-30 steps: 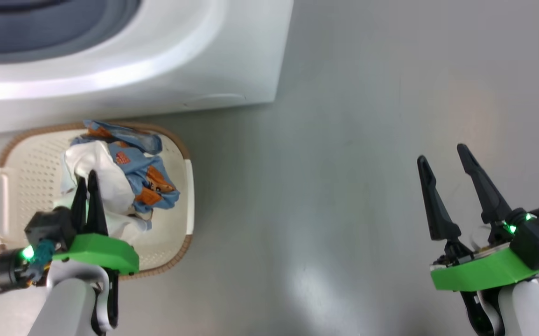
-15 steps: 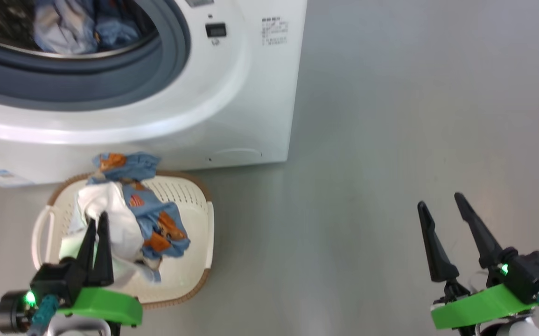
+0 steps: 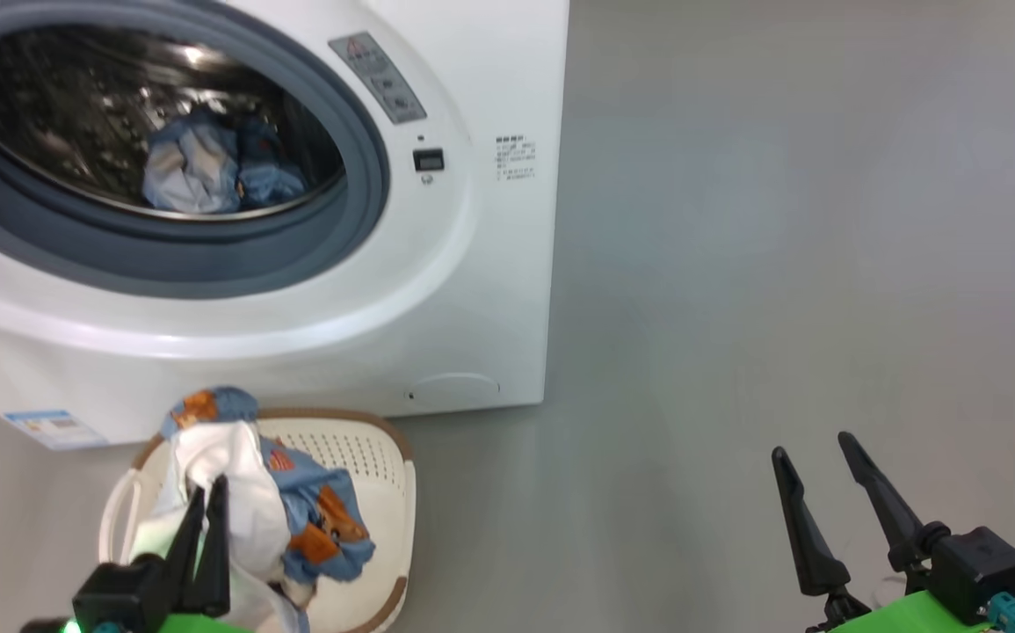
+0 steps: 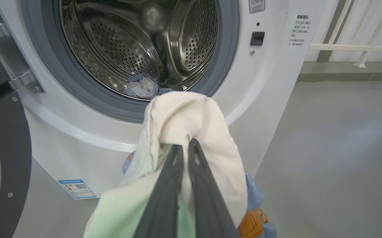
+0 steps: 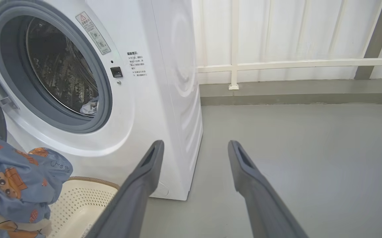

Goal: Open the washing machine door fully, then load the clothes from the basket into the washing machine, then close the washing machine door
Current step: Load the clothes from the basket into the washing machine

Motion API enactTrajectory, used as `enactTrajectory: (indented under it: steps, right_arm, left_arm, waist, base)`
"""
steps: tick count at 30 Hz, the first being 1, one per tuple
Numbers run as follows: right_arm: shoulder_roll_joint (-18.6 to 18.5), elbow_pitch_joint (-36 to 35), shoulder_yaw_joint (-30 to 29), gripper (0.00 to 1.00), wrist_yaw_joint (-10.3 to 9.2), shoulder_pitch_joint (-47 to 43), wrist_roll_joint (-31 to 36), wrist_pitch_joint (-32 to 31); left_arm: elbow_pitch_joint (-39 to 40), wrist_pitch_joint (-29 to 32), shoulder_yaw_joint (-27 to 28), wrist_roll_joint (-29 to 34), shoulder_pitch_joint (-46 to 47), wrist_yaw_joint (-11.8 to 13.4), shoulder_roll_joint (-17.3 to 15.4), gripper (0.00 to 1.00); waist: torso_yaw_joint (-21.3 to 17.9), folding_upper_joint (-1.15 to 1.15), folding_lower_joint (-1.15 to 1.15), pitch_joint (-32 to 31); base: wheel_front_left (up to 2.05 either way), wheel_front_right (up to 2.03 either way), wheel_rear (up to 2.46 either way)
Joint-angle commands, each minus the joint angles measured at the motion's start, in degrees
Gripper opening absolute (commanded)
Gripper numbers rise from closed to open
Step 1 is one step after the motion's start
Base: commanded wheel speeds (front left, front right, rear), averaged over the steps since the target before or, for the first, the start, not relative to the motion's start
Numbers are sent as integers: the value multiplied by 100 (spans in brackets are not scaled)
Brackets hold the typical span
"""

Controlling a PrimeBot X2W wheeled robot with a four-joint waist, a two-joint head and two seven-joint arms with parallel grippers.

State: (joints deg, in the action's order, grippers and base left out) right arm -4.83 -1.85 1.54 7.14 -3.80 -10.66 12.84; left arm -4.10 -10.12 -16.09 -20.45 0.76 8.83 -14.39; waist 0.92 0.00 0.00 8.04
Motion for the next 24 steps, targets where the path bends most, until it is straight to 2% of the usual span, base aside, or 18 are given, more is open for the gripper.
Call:
enactTrajectory:
  steps: [1, 11, 24]
  right_arm:
    - [2, -159, 186, 100, 35, -39, 21, -19]
    - [62, -255, 172, 100, 35, -237, 51, -107]
    - [112, -334, 134, 100, 35, -305, 78, -135]
  left_arm:
    - [255, 30, 187, -53, -13, 23, -156, 0]
    - [453, 117, 183, -131, -290, 66, -224, 0]
    - [533, 122, 178, -213, -335, 86, -257, 0]
  waist:
    - [-50, 0, 0, -353]
    - [-92, 0, 0, -595]
    - [-79, 0, 0, -600]
  base:
    - [0, 0, 0]
    - [0, 0, 0]
    - [0, 0, 0]
